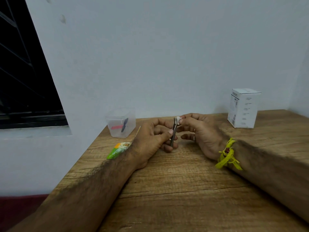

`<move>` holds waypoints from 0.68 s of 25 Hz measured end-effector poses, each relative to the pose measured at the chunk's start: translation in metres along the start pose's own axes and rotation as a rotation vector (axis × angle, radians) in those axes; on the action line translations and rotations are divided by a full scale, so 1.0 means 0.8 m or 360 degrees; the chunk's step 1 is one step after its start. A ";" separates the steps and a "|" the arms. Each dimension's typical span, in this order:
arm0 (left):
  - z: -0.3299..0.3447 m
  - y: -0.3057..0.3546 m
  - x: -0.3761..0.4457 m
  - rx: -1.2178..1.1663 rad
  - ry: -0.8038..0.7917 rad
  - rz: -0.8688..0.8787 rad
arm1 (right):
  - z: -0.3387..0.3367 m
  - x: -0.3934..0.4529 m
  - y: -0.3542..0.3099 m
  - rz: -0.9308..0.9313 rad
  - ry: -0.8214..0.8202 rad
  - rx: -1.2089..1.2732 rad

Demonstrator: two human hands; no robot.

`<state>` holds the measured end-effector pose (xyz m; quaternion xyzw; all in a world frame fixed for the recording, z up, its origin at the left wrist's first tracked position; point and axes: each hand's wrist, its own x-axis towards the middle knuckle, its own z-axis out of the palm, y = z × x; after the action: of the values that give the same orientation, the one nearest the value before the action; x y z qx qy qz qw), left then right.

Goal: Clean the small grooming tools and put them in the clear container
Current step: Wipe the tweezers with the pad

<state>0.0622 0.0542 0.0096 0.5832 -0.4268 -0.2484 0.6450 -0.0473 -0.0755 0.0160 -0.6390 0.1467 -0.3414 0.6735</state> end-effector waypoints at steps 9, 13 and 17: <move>-0.002 -0.001 0.002 0.0002 0.0020 -0.0025 | -0.005 0.004 -0.001 0.0153 -0.0185 0.0086; -0.002 -0.004 0.001 0.0025 0.0004 -0.0020 | -0.007 0.006 0.000 0.0183 -0.0165 0.0133; -0.003 -0.004 0.001 0.0014 0.0132 -0.0011 | -0.001 0.001 0.003 0.0107 -0.0198 -0.0042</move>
<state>0.0651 0.0546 0.0069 0.5973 -0.3987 -0.2244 0.6587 -0.0466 -0.0768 0.0137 -0.6625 0.1304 -0.2764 0.6839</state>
